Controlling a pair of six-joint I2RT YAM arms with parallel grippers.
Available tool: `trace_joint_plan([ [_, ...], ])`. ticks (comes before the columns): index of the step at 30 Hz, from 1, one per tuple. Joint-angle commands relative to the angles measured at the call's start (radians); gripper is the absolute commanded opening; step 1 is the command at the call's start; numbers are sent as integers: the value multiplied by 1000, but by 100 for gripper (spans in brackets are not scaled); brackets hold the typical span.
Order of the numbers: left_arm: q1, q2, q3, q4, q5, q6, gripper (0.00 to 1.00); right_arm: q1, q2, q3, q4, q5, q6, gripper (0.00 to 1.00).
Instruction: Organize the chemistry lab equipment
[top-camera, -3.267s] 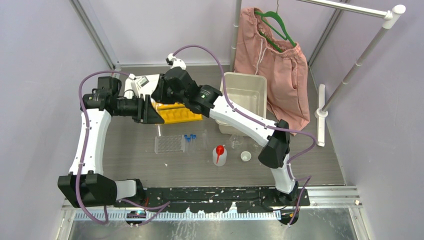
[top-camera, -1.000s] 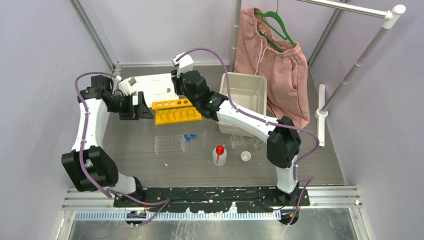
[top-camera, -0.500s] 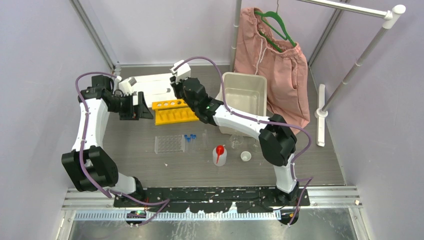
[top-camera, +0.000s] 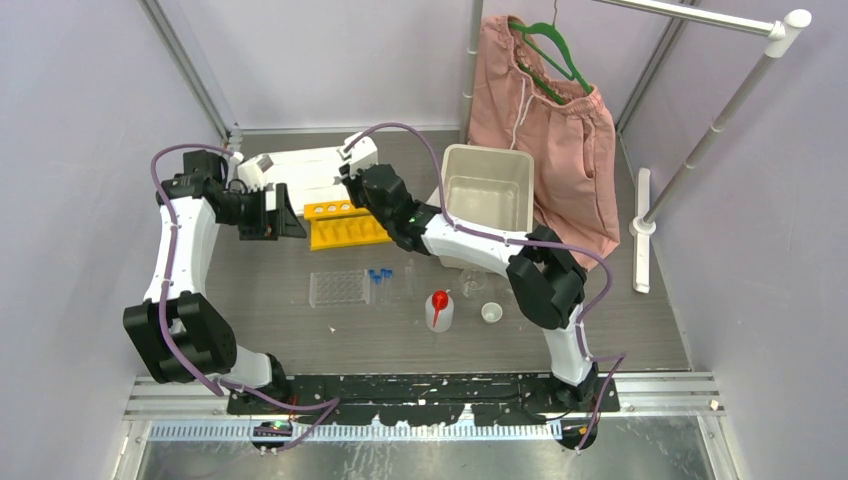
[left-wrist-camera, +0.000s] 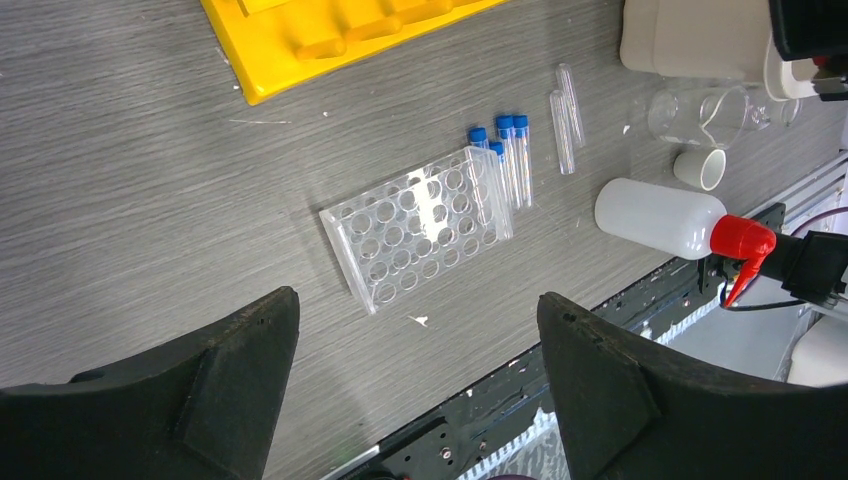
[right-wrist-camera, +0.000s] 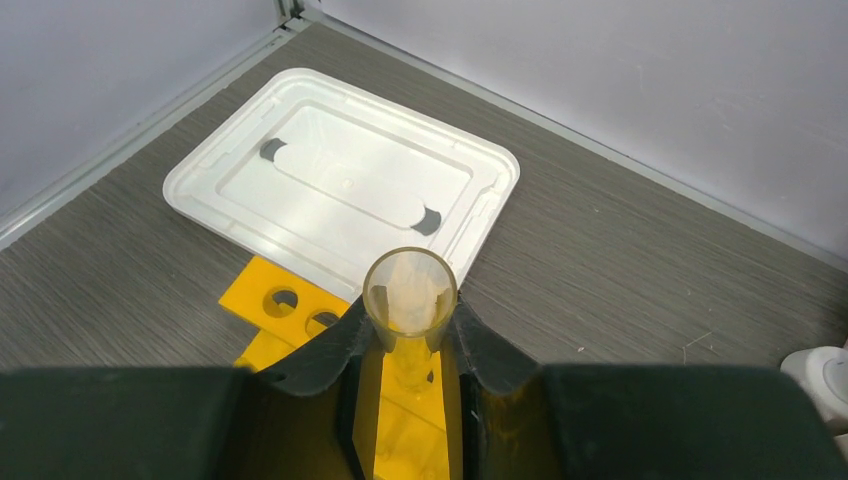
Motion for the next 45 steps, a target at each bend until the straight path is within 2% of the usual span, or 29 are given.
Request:
trace_joint_plan([
  [1,1,-41,2,17,11,4,89,3,0,5,32,-5,-4,1],
  [22,1,-44,-11,22,4,13,88,3,70,6,-13,-26,1,1],
  [37,1,-48,-15,23,-5,21,88,-13,99,-41,14,-27,39,1],
  [42,1,-46,-15,23,-8,24,87,-26,95,-69,41,-49,81,15],
  [45,1,-45,-15,21,-11,25,87,-25,88,-77,47,-47,84,28],
])
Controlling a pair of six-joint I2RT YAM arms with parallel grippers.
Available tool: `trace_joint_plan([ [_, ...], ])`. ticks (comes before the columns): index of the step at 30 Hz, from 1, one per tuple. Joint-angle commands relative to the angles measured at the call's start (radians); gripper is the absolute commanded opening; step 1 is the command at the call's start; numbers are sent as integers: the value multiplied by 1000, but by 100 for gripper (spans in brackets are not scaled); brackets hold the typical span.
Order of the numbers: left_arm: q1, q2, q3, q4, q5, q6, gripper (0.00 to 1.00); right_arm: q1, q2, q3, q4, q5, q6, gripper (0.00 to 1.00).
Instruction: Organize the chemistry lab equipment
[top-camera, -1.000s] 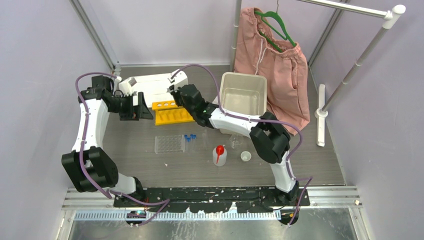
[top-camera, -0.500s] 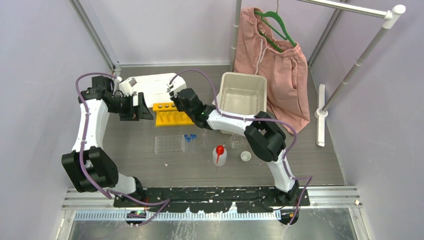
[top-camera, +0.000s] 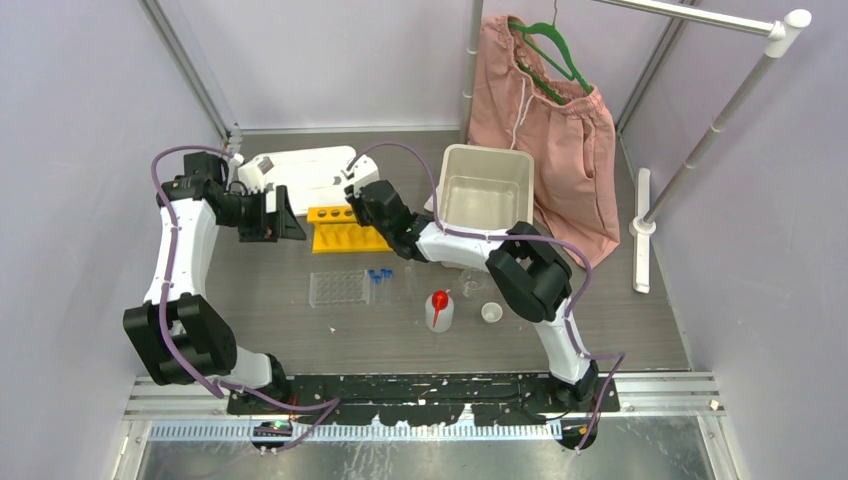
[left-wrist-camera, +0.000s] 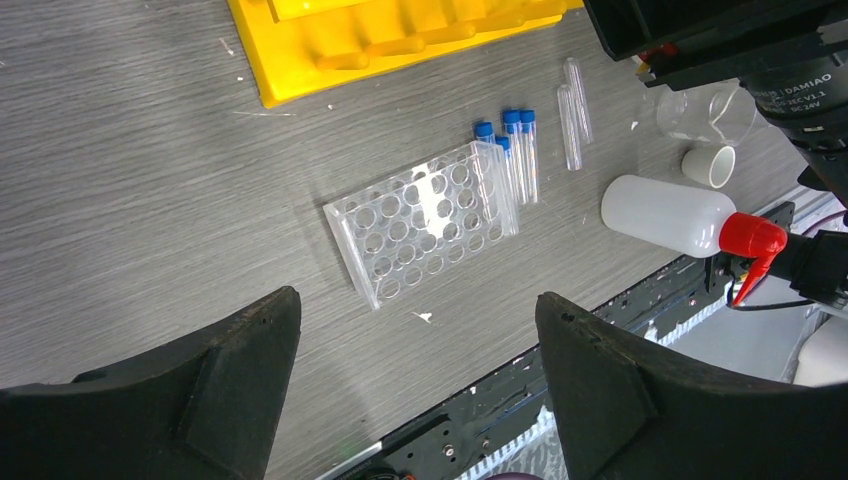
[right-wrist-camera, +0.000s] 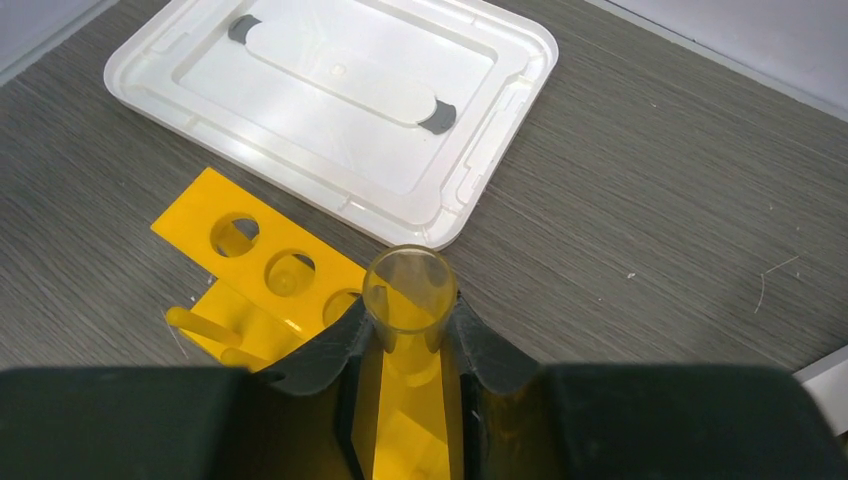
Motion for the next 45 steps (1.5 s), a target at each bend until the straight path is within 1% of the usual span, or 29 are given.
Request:
trace_joint_plan([
  [1,1,-35,1,20,1,20,87,-5,-15,-13,47,-9,29,32],
  [3,1,-35,3,19,-2,22,87,-6,-33,-14,39,0,31,43],
  [5,1,-35,6,14,-4,25,87,-5,-56,-11,14,14,45,52],
  [10,0,-43,15,6,-2,31,87,-5,-148,-23,-68,42,101,70],
  [14,1,-53,21,-1,-1,32,87,3,-253,-56,-131,78,172,75],
  [16,1,-59,21,-6,2,35,87,17,-296,-49,-199,124,209,75],
  [17,1,-63,20,-8,3,35,87,24,-310,-35,-251,147,243,72],
  [18,0,-65,21,-10,3,37,87,30,-321,-19,-324,160,289,67],
  [22,1,-80,21,-19,3,39,87,39,-325,66,-622,183,513,42],
  [24,1,-86,22,-21,3,40,87,50,-313,83,-731,184,571,34],
  [26,1,-91,24,-25,3,42,87,61,-302,74,-804,189,613,30],
  [30,1,-98,28,-30,2,41,87,75,-265,40,-898,187,688,29],
  [32,2,-99,31,-32,3,38,87,76,-244,34,-934,185,712,31],
  [35,1,-102,31,-35,5,36,87,75,-221,7,-936,166,730,34],
  [40,1,-102,36,-40,2,37,87,75,-157,35,-993,131,743,34],
  [45,1,-101,46,-42,8,36,87,76,-141,13,-982,110,760,36],
])
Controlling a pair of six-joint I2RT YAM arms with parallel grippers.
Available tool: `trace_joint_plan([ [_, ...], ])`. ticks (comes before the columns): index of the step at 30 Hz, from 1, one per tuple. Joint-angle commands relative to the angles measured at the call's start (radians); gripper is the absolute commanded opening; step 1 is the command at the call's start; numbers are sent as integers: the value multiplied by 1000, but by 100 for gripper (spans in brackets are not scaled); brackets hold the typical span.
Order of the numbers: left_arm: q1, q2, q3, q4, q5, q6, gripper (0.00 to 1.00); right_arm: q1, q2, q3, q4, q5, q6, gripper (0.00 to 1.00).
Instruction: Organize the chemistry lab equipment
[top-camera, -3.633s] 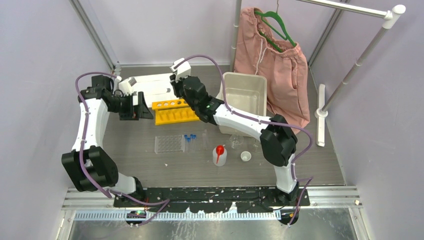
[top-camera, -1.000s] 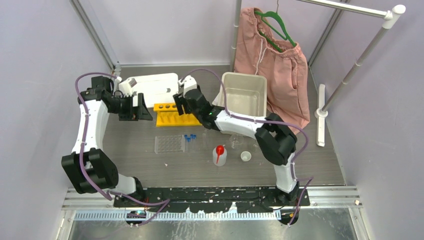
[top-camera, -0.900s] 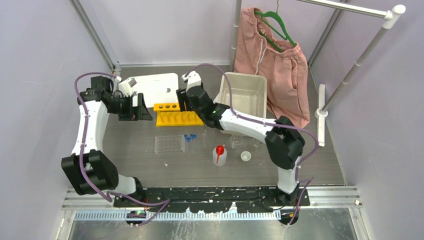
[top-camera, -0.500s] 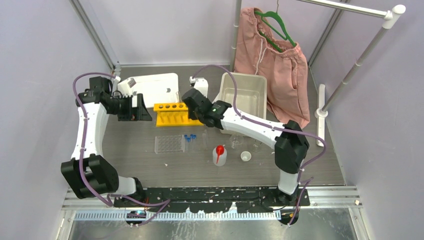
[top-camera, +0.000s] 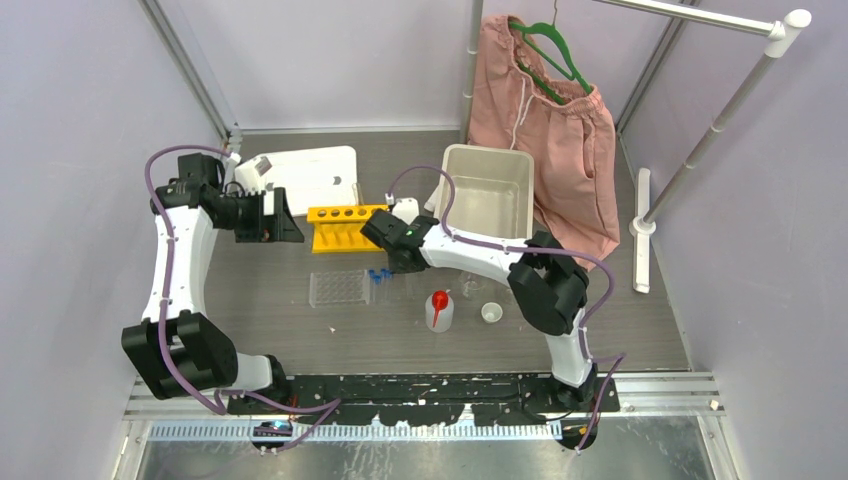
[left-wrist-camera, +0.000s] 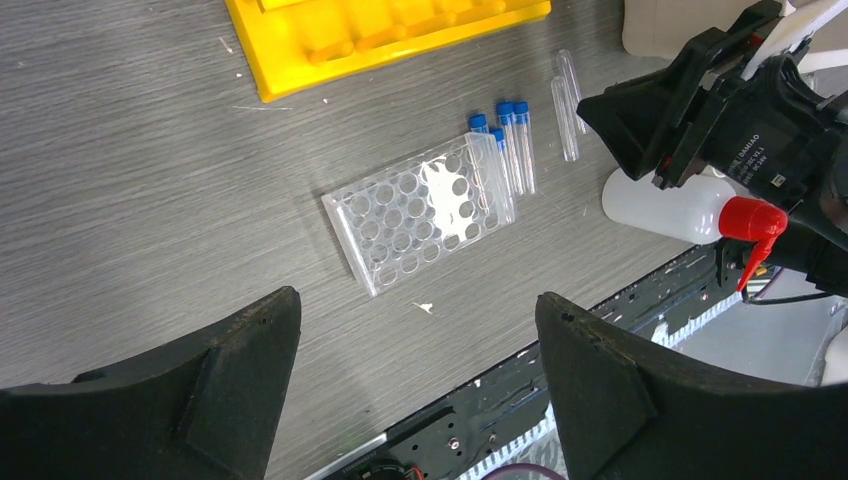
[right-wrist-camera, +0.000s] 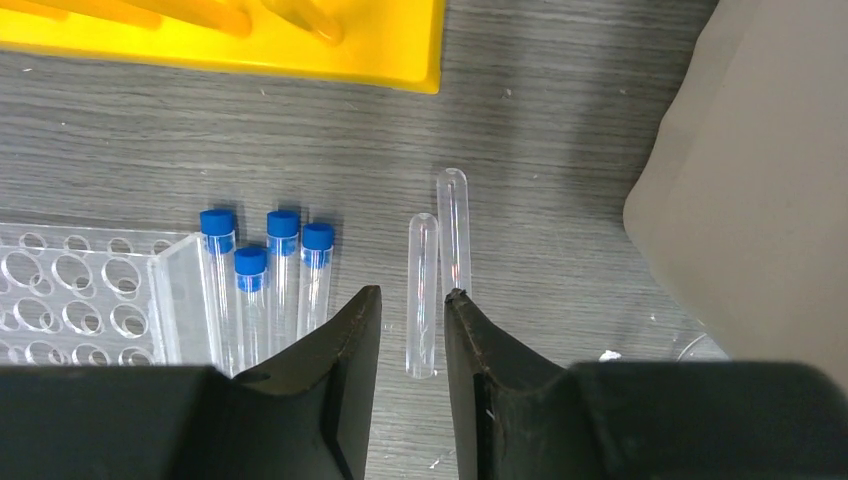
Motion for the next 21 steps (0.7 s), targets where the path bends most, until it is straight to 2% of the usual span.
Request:
trace_joint_plan([
  [1,0,-32,47,-12,16,11,87,2,-8,11,2,-15,44,36],
  [21,1,-35,62,-17,23,12,87,3,78,3,17,-65,54,38],
])
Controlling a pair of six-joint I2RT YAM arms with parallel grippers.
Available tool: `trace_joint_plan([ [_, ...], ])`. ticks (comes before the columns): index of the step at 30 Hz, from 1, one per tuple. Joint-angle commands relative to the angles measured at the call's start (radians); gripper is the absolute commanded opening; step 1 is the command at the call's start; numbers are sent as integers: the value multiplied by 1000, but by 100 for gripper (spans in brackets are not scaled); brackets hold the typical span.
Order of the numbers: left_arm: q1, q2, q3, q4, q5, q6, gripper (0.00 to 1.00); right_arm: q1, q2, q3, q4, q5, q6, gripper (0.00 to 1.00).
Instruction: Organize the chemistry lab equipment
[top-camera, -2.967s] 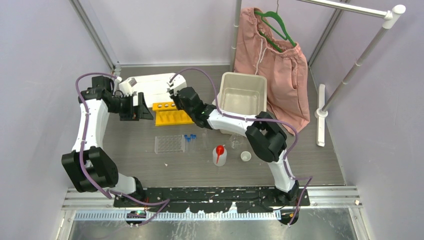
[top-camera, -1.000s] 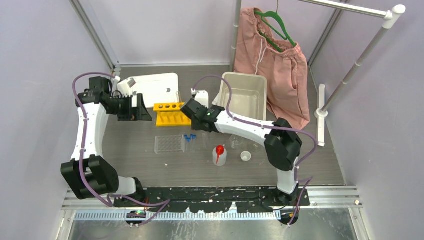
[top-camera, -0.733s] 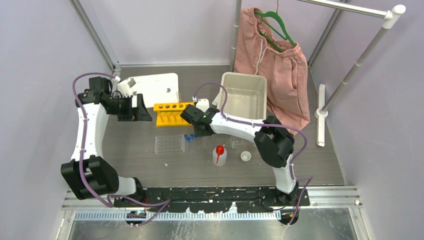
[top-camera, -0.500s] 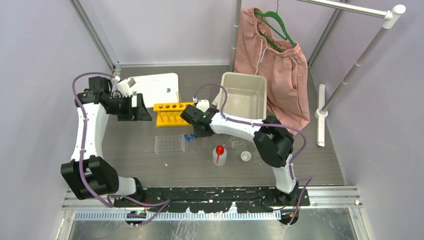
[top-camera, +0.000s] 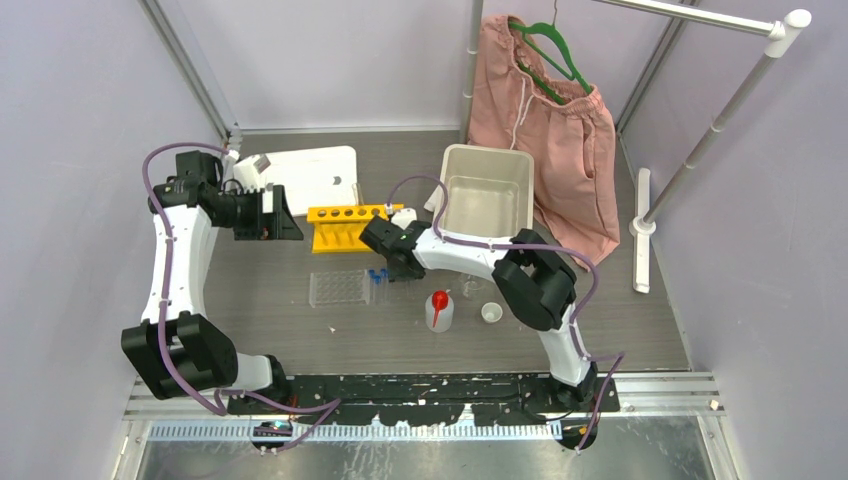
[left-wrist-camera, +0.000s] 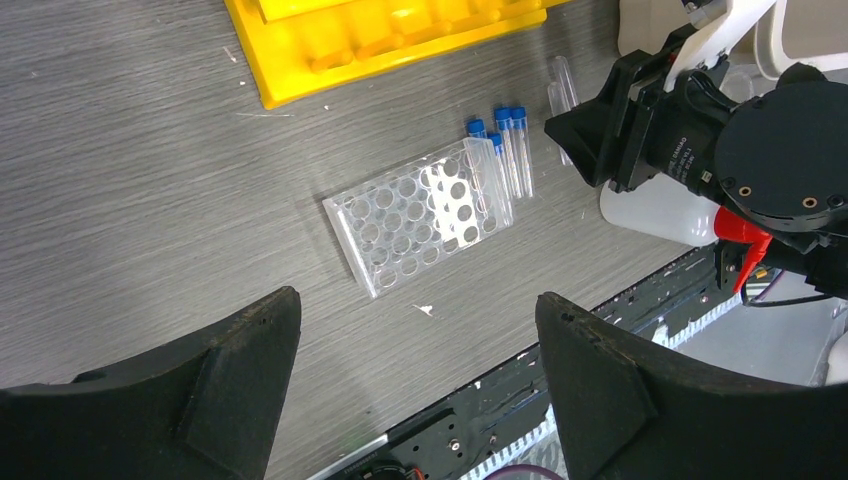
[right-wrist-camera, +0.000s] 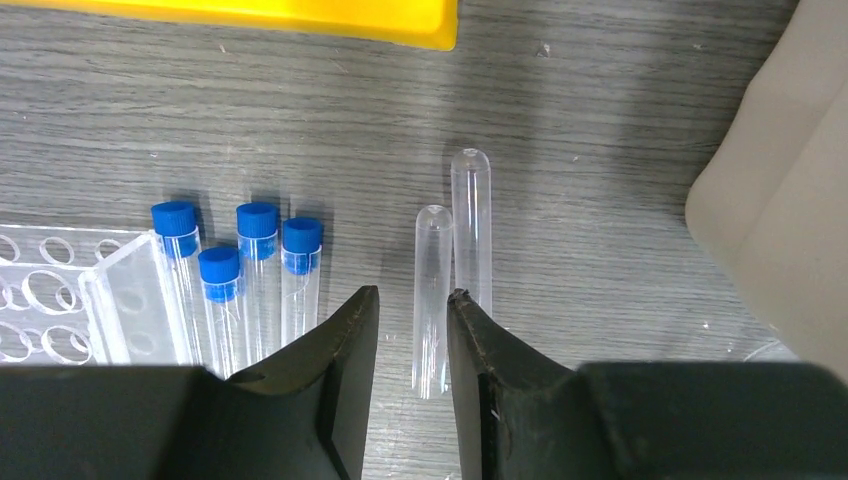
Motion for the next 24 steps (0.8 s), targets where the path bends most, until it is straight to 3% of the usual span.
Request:
trace_joint_plan([
  [1,1,-36,38,-7,23,12,87,3,7,4,24,-6,23,37],
  [10,1,-44,39,-13,19,15,87,3,43,18,45,-29,20,35],
  [13,1,-48,38,-16,20,15,87,0,53,35,45,-30,14,28],
  [19,1,-53,41,-19,31,9,87,-8,23,101,26,-20,-11,3],
  [24,0,-55,55,-69,107,59,86,-4,-99,119,75,-4,-42,1],
])
